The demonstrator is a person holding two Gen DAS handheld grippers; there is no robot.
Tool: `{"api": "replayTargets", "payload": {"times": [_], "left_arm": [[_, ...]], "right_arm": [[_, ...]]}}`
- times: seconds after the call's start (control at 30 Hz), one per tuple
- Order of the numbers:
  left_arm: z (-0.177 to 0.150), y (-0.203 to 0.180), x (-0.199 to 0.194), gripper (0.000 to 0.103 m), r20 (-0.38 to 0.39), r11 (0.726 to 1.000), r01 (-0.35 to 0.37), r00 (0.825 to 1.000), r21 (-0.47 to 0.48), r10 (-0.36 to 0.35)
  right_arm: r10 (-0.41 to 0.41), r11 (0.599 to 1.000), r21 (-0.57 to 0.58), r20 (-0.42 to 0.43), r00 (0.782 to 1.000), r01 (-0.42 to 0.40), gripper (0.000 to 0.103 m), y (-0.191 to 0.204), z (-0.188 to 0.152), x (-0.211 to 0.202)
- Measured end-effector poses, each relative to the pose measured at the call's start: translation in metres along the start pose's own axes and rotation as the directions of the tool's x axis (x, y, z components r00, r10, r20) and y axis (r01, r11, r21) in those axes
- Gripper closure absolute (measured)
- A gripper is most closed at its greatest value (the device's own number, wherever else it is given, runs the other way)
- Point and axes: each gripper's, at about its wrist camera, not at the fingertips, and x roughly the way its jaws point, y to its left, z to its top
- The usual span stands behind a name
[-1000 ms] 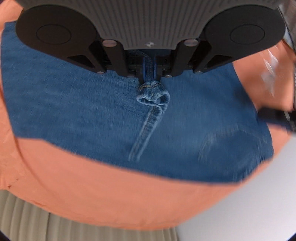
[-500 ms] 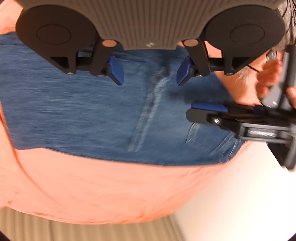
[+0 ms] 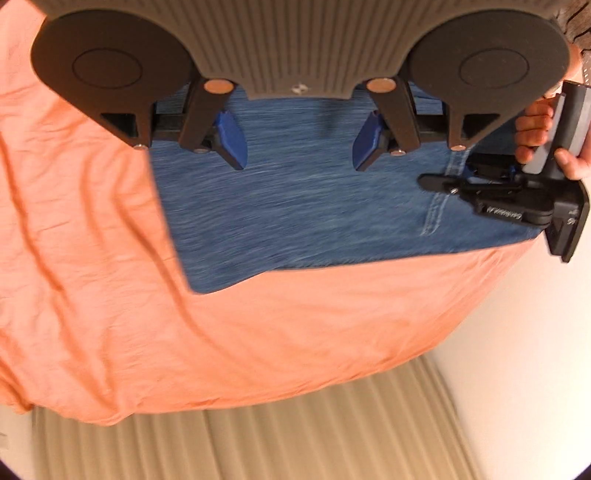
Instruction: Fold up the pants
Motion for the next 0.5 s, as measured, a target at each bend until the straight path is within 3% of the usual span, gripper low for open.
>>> {"api": "replayTargets", "payload": {"times": [0.1,0.17,0.23,0.27,0.33,0.37,0.5], "left_arm": [[-0.006,-0.028,-0.011,0.089,0.065,0.982,-0.053,0.997,0.181,0.041],[-0.007,-0.057,-0.025,0.091,0.122,0.941,-0.072,0.992,0.33,0.033],[-0.009,-0.09,-0.041,0.092,0.172,0.872,-0.096,0.985,0.48,0.013],[-0.01,-0.104,-0.049,0.092,0.198,0.835,-0.111,0.98,0.538,0.003],[-0.008,-0.122,-0.054,0.092,0.219,0.787,-0.14,0.976,0.601,0.006],[-0.003,-0.122,-0.05,0.093,0.213,0.786,-0.162,0.976,0.597,0.039],[0.01,-0.086,-0.018,0.093,0.163,0.827,-0.248,0.968,0.504,0.191]], "right_arm": [[-0.074,0.997,0.021,0.021,0.997,0.074,0.042,-0.016,-0.007,-0.009],[-0.108,0.993,0.051,0.043,0.993,0.105,0.047,-0.025,-0.014,-0.013],[-0.123,0.99,0.074,0.081,0.989,0.117,0.073,-0.032,-0.019,-0.015],[-0.125,0.99,0.078,0.09,0.988,0.118,0.09,-0.035,-0.019,-0.016],[-0.143,0.987,0.092,0.118,0.983,0.133,0.092,-0.036,-0.02,-0.019],[-0.139,0.987,0.095,0.135,0.981,0.127,0.092,-0.036,-0.021,-0.019],[-0.17,0.985,0.056,0.151,0.974,0.163,0.094,-0.029,-0.032,-0.012]]}}
